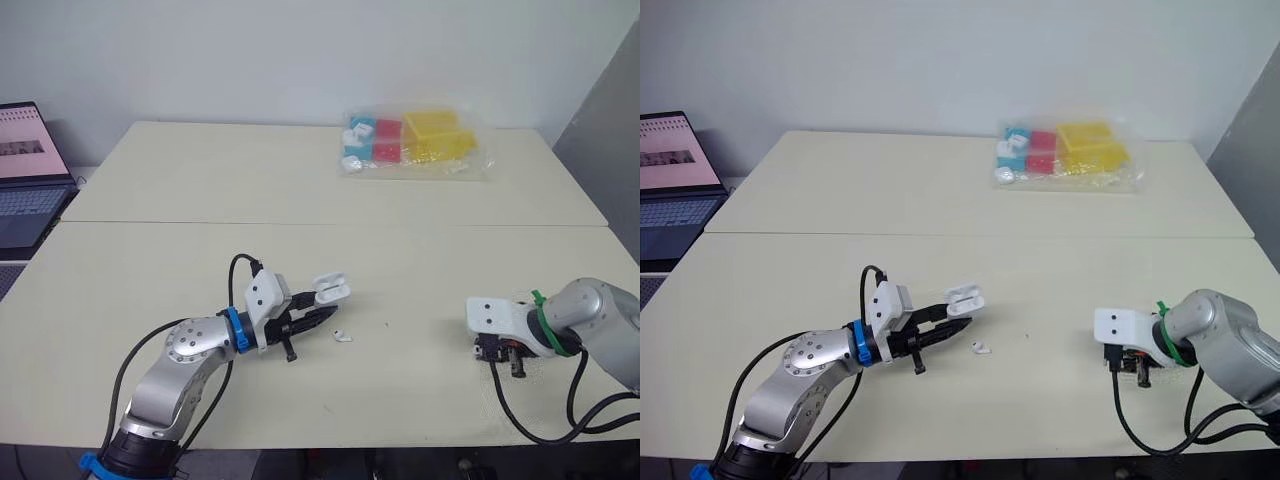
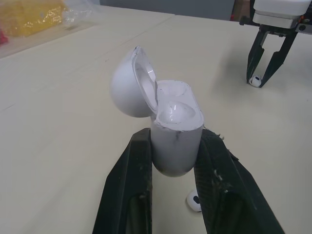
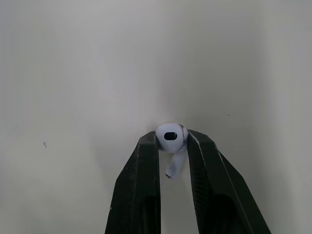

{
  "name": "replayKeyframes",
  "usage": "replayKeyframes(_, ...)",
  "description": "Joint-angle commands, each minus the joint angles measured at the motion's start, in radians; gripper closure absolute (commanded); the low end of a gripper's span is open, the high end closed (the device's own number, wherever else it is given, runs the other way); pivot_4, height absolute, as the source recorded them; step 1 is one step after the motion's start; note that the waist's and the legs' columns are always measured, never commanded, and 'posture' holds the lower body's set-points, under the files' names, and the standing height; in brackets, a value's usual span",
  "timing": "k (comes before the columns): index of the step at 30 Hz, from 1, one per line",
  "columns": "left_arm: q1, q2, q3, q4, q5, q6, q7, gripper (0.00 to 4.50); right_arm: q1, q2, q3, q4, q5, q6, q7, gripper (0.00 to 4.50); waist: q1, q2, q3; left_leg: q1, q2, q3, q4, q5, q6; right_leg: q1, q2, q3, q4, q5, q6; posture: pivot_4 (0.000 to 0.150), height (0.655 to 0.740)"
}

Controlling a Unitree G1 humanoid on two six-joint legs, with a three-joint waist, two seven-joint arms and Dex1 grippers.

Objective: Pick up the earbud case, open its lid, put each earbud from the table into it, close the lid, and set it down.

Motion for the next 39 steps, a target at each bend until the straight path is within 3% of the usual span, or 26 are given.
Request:
replayKeyframes(1, -0.009, -0.004, 0.000, -0.037, -0.005, -0.011, 0.001, 3.70, -0.008, 0.005, -0.001, -0.008, -0.018, 0.006, -0.004, 4.07, 0.000, 0.000, 0.000, 0.000, 0.000, 0.000, 0.000, 0.000, 0.000, 0.000, 0.000, 0.000, 0.000, 0.000, 0.000, 0.150, 0.7400)
replayKeyframes(7, -0.022, -0.001, 0.004, -0.032, -0.009, -0.006, 0.000, 3.70, -0.011, -0.005, -0.058, -0.024, 0.020, 0.014, 0.011, 4.07, 0.000, 0.000, 0.000, 0.000, 0.000, 0.000, 0.000, 0.000, 0.000, 0.000, 0.000, 0.000, 0.000, 0.000, 0.000, 0.150, 0.7400)
replayKeyframes(10, -0.051, -0.003, 0.016, -0.038, -0.041, 0.021, -0.008, 3.70, -0.034, 0.024, -0.197, -0.071, 0.142, 0.016, 0.029, 4.07, 0.000, 0.000, 0.000, 0.000, 0.000, 0.000, 0.000, 0.000, 0.000, 0.000, 0.000, 0.000, 0.000, 0.000, 0.000, 0.150, 0.7400)
replayKeyframes(14, -0.095, -0.021, 0.013, -0.042, -0.079, 0.050, -0.008, 3.70, -0.081, 0.174, -0.373, -0.140, 0.321, 0.060, -0.027, 4.07, 0.000, 0.000, 0.000, -0.001, 0.000, -0.001, 0.000, 0.000, 0.000, 0.000, 0.001, 0.000, 0.000, 0.000, 0.000, 0.150, 0.7400)
replayKeyframes(20, -0.154, -0.063, 0.023, -0.028, -0.128, 0.095, 0.014, 3.70, -0.133, 0.510, -0.491, -0.222, 0.479, 0.096, -0.280, 4.07, 0.000, -0.001, 0.000, -0.003, 0.000, -0.002, 0.000, 0.000, 0.000, 0.000, 0.001, 0.000, 0.000, 0.000, 0.000, 0.150, 0.7400)
replayKeyframes(28, -0.184, -0.087, 0.020, 0.003, -0.138, 0.093, 0.006, 3.70, -0.108, 0.724, -0.451, -0.246, 0.481, 0.001, -0.501, 4.07, 0.000, 0.000, 0.000, -0.003, 0.000, -0.002, 0.000, 0.000, 0.000, 0.000, 0.001, 0.000, 0.000, 0.000, 0.000, 0.150, 0.7400)
replayKeyframes(39, -0.212, -0.108, 0.035, 0.012, -0.166, 0.119, 0.009, 3.70, -0.117, 0.770, -0.327, -0.168, 0.414, -0.130, -0.557, 4.07, -0.001, 0.000, 0.000, -0.002, 0.000, -0.002, 0.000, 0.000, 0.000, -0.001, 0.002, 0.000, 0.001, 0.000, 0.000, 0.150, 0.7400)
